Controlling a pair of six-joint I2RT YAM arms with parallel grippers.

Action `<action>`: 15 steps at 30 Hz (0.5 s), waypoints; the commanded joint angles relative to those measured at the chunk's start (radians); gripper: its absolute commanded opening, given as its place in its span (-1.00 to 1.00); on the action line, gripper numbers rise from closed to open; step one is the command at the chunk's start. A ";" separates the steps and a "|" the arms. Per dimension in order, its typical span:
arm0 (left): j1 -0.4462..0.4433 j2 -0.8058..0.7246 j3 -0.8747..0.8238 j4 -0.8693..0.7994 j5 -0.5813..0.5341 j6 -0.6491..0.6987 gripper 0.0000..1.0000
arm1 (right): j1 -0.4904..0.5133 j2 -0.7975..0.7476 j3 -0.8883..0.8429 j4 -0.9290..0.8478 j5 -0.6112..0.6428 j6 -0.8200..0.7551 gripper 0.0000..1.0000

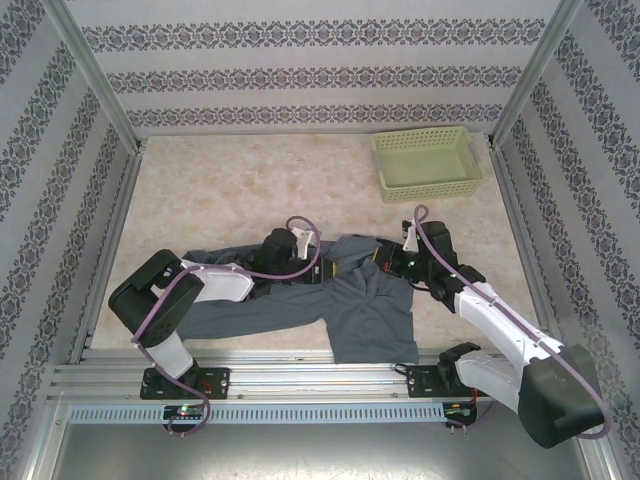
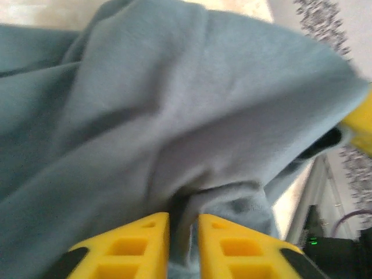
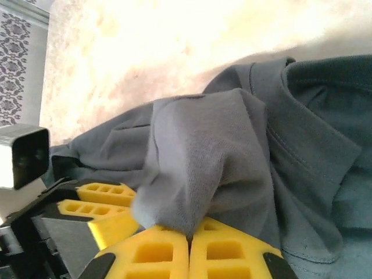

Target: Fold the inside-out t-shirt

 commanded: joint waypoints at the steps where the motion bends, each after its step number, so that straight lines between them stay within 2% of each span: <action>1: 0.007 -0.076 0.068 -0.277 -0.109 0.133 -0.41 | 0.003 -0.003 -0.009 0.024 -0.067 0.004 -1.00; 4: -0.029 -0.152 0.126 -0.489 -0.279 0.243 -0.20 | 0.012 -0.003 -0.010 0.040 -0.063 0.010 -1.00; 7: -0.098 -0.209 0.184 -0.595 -0.385 0.335 -0.17 | 0.015 0.002 -0.006 0.042 -0.063 0.006 -1.00; 11: -0.216 -0.210 0.233 -0.598 -0.425 0.423 -0.19 | 0.016 0.005 0.001 0.034 -0.054 0.001 -1.00; 15: -0.253 -0.122 0.283 -0.593 -0.437 0.410 -0.20 | 0.016 0.000 0.000 0.033 -0.040 0.003 -1.00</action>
